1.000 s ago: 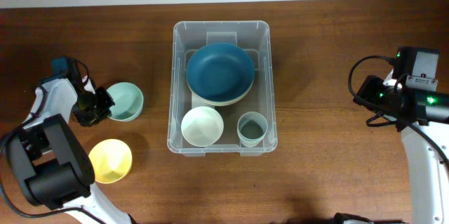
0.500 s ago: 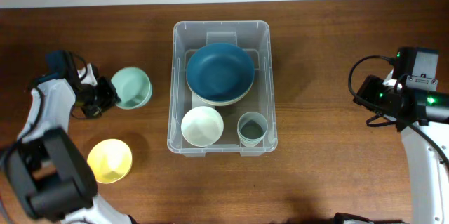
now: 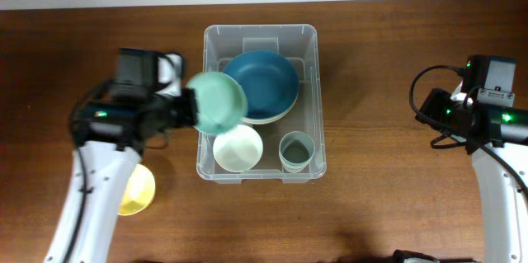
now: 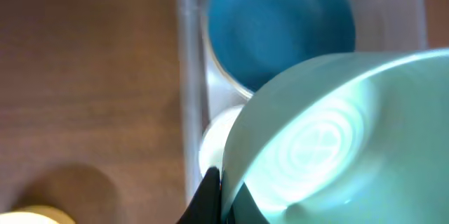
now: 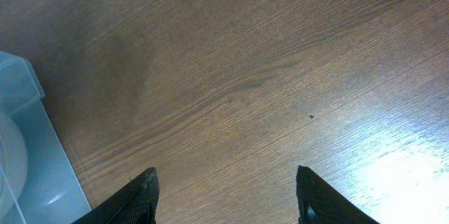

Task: Pack container
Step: 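Carry the mint-green bowl and stack it into the white bowl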

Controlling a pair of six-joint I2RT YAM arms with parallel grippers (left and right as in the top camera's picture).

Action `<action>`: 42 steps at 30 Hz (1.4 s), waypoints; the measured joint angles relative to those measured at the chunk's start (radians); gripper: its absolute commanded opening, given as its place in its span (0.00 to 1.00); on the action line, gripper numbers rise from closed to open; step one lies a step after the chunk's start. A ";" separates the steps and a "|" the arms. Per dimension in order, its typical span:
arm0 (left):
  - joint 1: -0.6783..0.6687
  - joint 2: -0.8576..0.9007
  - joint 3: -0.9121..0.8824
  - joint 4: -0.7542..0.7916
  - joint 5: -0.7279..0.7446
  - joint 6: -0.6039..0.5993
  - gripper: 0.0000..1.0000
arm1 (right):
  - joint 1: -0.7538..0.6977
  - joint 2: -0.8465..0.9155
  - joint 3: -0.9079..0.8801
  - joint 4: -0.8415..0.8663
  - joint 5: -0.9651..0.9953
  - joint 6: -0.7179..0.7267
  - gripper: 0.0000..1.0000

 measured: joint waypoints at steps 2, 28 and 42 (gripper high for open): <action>-0.082 0.014 0.000 -0.035 -0.047 -0.002 0.00 | 0.000 0.000 0.000 0.000 0.000 0.001 0.58; -0.272 0.228 0.000 -0.135 -0.298 -0.063 0.99 | 0.000 0.000 0.000 -0.001 0.000 0.001 0.58; 0.005 0.003 0.000 -0.153 -0.392 -0.148 1.00 | 0.000 0.000 0.000 -0.001 0.000 0.001 0.58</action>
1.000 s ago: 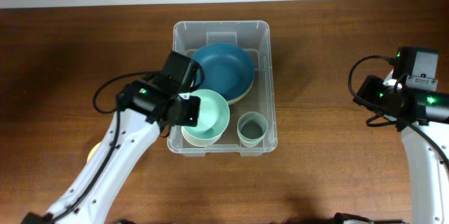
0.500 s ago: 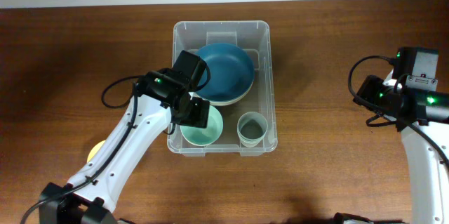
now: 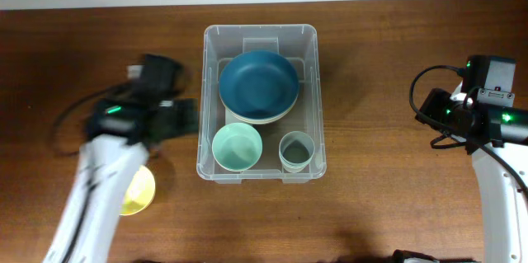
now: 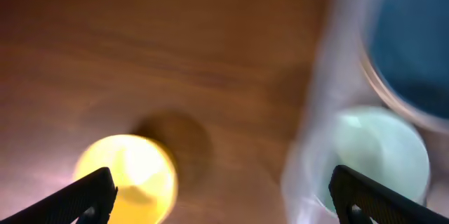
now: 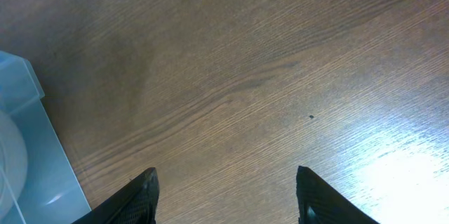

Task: Pack container
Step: 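Carry the mint-green bowl and stack it into the white bowl, then move the left gripper to the yellow bowl and grasp its rim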

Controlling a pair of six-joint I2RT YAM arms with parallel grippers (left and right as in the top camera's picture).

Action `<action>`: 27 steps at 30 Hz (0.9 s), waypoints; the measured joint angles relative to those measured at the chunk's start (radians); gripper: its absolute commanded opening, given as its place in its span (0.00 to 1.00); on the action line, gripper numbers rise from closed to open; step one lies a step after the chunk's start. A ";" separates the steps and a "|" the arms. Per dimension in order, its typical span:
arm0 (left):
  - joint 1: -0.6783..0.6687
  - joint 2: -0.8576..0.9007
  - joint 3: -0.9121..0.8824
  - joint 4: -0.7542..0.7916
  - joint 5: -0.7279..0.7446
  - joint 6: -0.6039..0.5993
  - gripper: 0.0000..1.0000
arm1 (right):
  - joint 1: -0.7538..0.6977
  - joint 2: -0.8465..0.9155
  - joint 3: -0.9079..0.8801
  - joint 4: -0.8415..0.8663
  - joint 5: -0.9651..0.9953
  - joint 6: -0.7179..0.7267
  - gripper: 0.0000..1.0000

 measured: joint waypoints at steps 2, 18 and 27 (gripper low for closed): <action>0.118 -0.059 0.000 -0.001 0.001 -0.017 0.99 | 0.000 0.000 0.000 0.000 0.000 0.000 0.58; 0.418 -0.118 -0.499 0.246 0.194 -0.053 0.99 | 0.000 0.000 0.000 -0.002 0.000 -0.001 0.58; 0.393 -0.022 -0.648 0.457 0.174 -0.057 0.89 | 0.000 0.000 0.000 -0.003 0.000 -0.001 0.58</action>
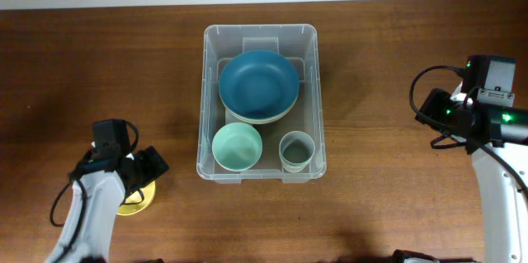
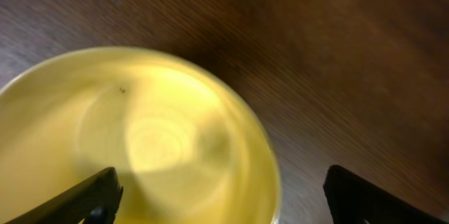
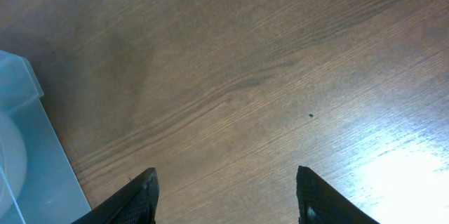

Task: Pack container
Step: 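Move the left gripper to the yellow bowl and grasp its rim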

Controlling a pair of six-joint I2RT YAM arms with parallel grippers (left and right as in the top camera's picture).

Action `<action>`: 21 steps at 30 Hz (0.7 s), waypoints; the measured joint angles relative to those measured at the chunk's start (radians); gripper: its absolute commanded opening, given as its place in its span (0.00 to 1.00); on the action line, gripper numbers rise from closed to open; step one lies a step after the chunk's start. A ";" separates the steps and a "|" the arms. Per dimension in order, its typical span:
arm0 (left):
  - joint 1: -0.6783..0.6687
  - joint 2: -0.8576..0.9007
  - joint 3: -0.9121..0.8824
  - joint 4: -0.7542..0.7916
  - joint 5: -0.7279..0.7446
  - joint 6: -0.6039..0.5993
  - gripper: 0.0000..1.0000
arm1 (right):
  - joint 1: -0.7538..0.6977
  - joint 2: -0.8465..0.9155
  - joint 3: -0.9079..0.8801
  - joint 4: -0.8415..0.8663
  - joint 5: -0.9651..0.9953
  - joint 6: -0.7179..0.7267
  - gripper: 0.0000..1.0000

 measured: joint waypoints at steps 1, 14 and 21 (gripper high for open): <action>0.000 0.020 0.000 0.010 -0.003 0.000 0.84 | 0.000 0.000 0.000 0.000 0.000 0.001 0.58; 0.000 0.149 -0.002 0.109 -0.010 -0.006 0.16 | 0.000 0.000 0.000 0.000 0.000 0.000 0.58; -0.001 0.149 0.085 0.080 -0.031 -0.007 0.01 | 0.000 0.000 0.000 0.000 0.000 0.000 0.58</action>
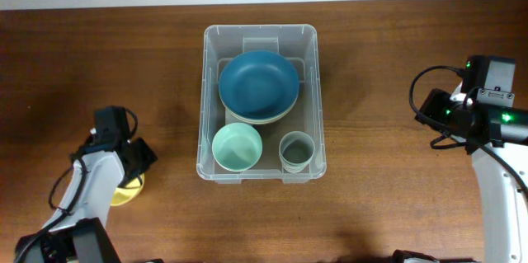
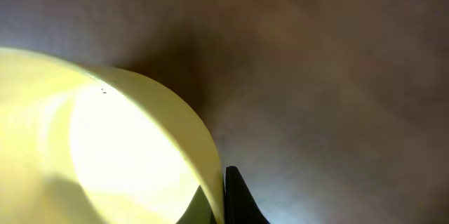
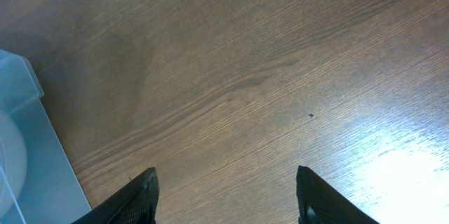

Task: Pack container
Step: 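Move the left gripper to the yellow bowl and grasp its rim, then carry the yellow bowl and stack it onto the mint-green bowl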

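Observation:
A clear plastic container [image 1: 315, 90] stands mid-table. Inside it are a blue bowl [image 1: 259, 82] stacked on a pale one, a mint bowl [image 1: 238, 147] and a small grey-green cup [image 1: 296, 149]. A yellow bowl [image 1: 124, 191] sits on the table at the left, mostly hidden under my left arm. My left gripper [image 2: 219, 190] is shut on the yellow bowl's [image 2: 105, 154] rim, one dark finger [image 2: 237, 199] outside the wall. At the far right my right gripper [image 3: 228, 203] hangs open over bare wood, holding nothing.
The brown wooden table [image 1: 388, 197] runs all round the container. A corner of the container [image 3: 24, 154] shows at the left edge of the right wrist view. The right arm [image 1: 487, 106] stays near the table's right edge.
My left gripper was open over the yellow bowl; now it is shut on the bowl's rim, and the arm sits slightly further back. The right arm has not moved.
My left gripper held the mint bowl over the container's left side, above a white bowl. Then the mint bowl sat in the container and the gripper was open outside it. Then it hung open over the yellow bowl, and now grips its rim.

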Controlling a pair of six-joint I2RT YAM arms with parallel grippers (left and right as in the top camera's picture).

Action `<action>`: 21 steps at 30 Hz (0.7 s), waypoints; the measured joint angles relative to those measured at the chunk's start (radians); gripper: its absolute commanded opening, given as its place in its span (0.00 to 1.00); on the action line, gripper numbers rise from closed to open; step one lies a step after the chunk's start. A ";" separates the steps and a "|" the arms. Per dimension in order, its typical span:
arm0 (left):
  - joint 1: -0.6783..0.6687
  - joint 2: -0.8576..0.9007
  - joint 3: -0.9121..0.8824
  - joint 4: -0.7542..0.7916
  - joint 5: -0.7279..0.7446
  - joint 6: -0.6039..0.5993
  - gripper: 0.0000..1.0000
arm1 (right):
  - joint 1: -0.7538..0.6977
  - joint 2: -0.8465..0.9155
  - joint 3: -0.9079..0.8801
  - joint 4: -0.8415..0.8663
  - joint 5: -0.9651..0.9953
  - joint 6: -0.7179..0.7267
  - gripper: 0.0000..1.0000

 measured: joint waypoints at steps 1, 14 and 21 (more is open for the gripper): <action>-0.001 0.000 0.025 -0.023 0.003 0.000 0.01 | 0.000 0.000 0.000 0.000 0.000 0.000 0.58; -0.336 -0.045 0.432 -0.282 0.025 0.012 0.01 | 0.000 0.000 0.000 0.000 -0.003 0.000 0.58; -0.647 -0.067 0.502 -0.294 -0.085 0.027 0.01 | 0.000 0.000 0.000 0.000 -0.003 0.000 0.58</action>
